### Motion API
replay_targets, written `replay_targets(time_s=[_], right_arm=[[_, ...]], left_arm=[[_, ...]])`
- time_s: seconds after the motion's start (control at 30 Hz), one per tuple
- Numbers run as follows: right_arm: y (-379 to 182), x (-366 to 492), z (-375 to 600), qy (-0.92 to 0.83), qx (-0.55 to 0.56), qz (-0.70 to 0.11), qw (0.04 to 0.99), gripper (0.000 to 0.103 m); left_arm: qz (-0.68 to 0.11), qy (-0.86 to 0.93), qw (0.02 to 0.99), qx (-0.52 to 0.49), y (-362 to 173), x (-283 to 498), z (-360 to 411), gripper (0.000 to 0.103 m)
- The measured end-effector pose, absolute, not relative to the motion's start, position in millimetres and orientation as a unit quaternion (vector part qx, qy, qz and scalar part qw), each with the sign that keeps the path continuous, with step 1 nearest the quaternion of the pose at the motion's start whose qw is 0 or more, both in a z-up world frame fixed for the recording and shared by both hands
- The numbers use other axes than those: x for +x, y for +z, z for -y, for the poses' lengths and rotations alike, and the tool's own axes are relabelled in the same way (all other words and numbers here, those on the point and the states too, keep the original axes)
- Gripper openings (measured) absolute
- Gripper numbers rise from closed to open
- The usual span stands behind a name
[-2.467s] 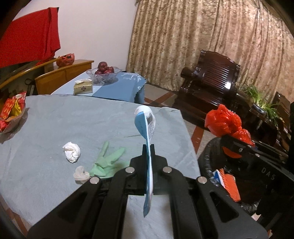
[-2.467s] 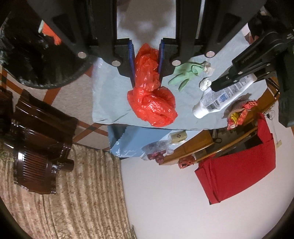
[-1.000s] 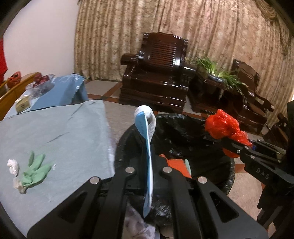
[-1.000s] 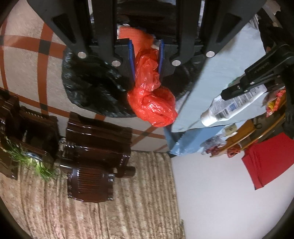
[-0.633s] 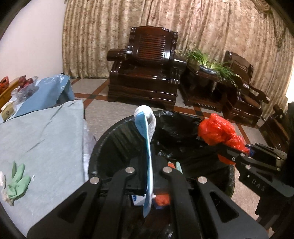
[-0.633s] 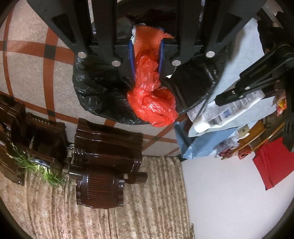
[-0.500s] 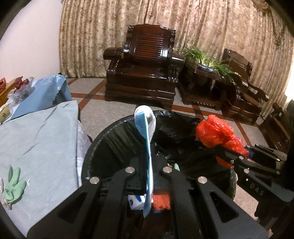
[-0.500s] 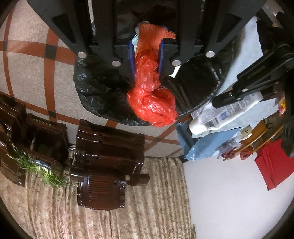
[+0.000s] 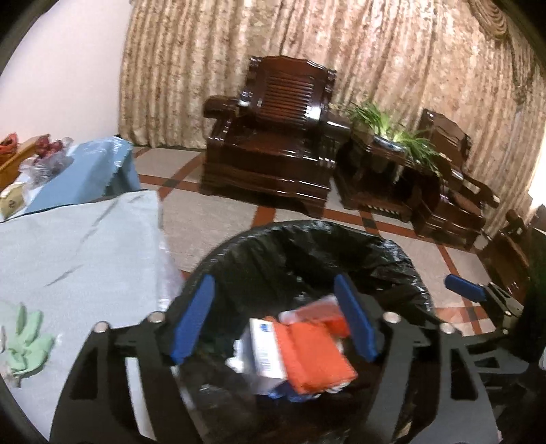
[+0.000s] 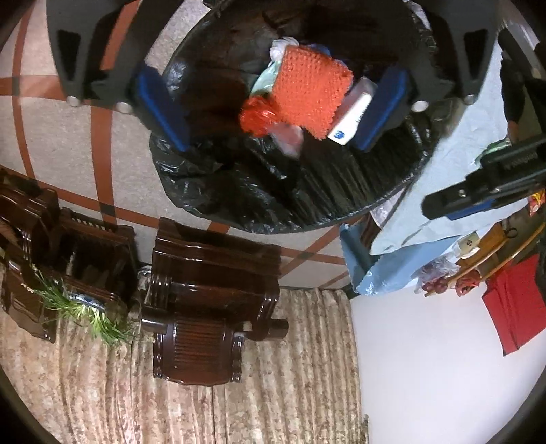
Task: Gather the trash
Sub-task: 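Carry the lotion tube and red bag over the bin and open both grippers, then move both tools back over the table toward the tissues and green glove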
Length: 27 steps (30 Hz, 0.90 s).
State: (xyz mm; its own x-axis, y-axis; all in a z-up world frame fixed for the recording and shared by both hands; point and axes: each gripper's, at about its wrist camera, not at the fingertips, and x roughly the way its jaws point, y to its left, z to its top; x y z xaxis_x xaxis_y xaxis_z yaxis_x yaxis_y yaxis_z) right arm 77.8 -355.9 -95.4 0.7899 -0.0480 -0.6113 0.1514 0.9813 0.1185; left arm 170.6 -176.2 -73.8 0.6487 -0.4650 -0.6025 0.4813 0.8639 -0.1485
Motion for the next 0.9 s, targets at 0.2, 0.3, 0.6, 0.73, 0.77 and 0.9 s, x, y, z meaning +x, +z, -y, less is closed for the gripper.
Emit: replay_targets(time_s=[0.2,0.3,0.6,0.73,0.77,0.9], right_arm=[[-88,74,331,-0.024,0.078,-0.314,0.946,0.097],[-84,75,314,-0.008,0.078,-0.310,0.947,0.097],[-70,92,247,0.046,0.056,-0.302,0.951,0.097],[-66,102,217,0.067,0.046,-0.299,0.951,0.097],[-65,105,209,0.072,0.044,-0.299,0.950,0.097],[-66,113,181,0.091,0.031,-0.302,0.949,0.097]], left_arm=[[-0.316,-0.223,0.922,0.006,-61,160,128,0.089],[-0.314,-0.199,0.928,0.003,-57,154,102,0.090],[-0.302,-0.129,0.945,-0.007,-47,139,20,0.090],[-0.297,-0.099,0.950,-0.005,-46,135,-15,0.090],[-0.297,-0.092,0.950,-0.007,-45,134,-25,0.090],[-0.295,-0.067,0.953,-0.010,-45,131,-55,0.090]])
